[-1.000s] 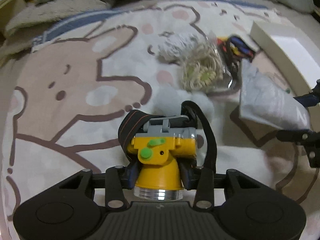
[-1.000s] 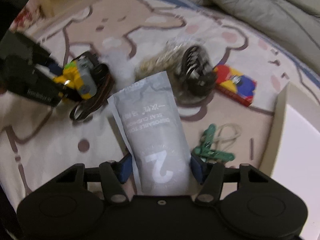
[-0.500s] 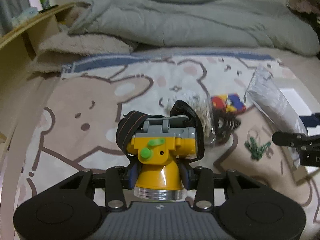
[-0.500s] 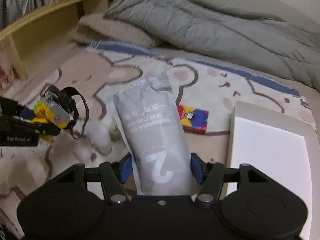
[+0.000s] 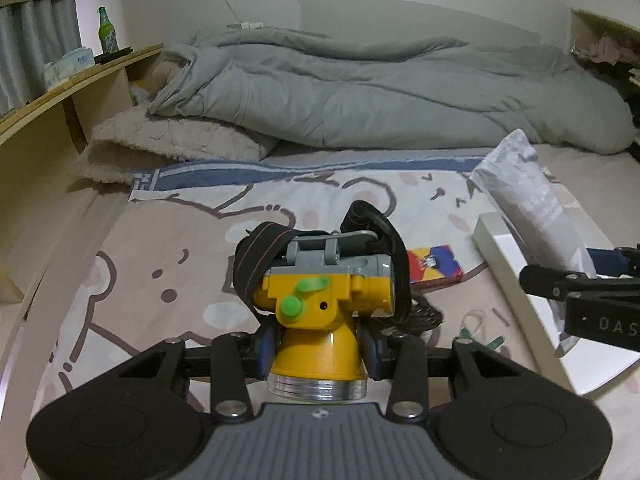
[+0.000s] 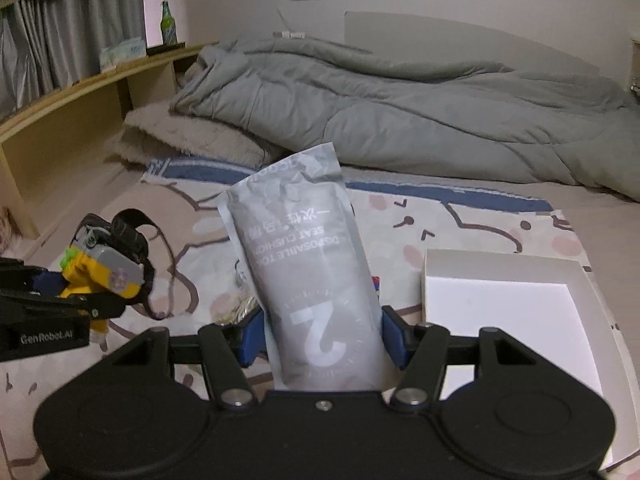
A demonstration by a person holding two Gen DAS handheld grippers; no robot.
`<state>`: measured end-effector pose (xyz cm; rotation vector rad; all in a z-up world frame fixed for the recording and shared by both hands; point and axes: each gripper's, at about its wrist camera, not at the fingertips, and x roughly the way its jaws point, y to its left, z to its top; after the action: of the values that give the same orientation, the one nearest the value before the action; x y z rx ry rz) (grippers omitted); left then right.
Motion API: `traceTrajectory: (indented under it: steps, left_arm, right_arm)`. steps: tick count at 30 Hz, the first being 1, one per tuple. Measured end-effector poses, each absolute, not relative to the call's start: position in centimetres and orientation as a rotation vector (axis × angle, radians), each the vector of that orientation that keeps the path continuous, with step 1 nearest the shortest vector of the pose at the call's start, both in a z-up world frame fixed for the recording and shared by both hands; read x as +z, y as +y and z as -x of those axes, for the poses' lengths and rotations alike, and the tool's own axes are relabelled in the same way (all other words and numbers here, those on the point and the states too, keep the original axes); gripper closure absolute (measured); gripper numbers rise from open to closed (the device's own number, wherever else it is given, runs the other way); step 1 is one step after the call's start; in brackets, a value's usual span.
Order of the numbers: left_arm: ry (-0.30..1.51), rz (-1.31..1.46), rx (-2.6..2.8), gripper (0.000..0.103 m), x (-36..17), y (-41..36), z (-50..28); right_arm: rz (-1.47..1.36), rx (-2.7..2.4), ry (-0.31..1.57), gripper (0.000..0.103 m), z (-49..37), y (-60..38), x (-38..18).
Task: Organize objects
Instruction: 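Carry the headlamp and grey pouch with both grippers over the white tray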
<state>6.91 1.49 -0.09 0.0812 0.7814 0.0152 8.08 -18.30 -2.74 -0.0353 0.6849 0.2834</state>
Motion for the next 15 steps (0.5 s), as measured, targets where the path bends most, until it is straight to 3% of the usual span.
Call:
traceTrajectory:
  steps: [15]
  left_arm:
    - [0.749, -0.072, -0.032, 0.06, 0.9, -3.0, -8.0]
  right_arm:
    - [-0.016, 0.219, 0.648, 0.042, -8.2, -21.7, -0.4]
